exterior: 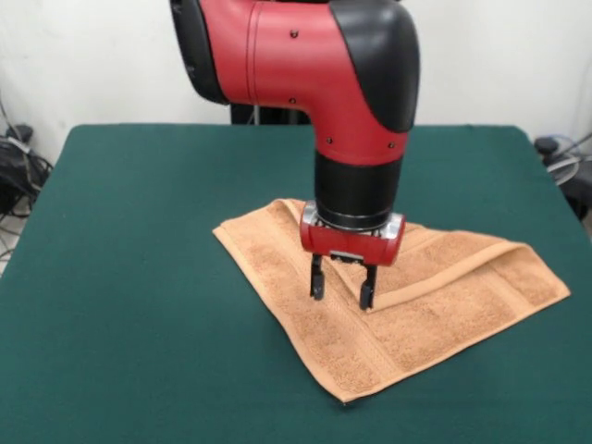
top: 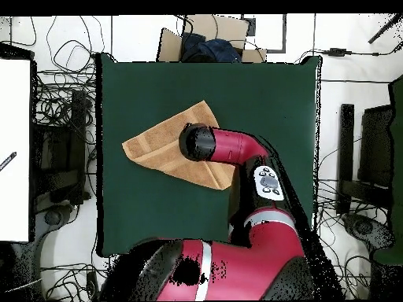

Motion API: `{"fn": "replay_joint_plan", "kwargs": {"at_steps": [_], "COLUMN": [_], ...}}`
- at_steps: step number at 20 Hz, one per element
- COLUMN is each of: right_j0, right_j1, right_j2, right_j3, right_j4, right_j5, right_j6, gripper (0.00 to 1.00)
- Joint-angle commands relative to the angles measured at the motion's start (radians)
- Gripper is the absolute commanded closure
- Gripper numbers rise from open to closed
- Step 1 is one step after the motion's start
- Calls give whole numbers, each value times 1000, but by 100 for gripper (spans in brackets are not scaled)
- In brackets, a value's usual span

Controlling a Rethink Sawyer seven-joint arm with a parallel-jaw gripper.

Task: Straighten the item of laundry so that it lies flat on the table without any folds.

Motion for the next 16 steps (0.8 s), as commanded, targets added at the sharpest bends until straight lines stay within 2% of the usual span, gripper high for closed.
{"fn": "replay_joint_plan", "kwargs": {"at_steps": [1,6,16], "right_j0": [19,76,86], "right_j1": [17,-14,-33], "right_j2": [51,-25,-37], "right_j3": [6,44,67], "right_j4": [-23,-24,-3], "right_j5": [-26,-113,-111], "right_j6": [77,164,155], "gripper": [0,0,0]}}
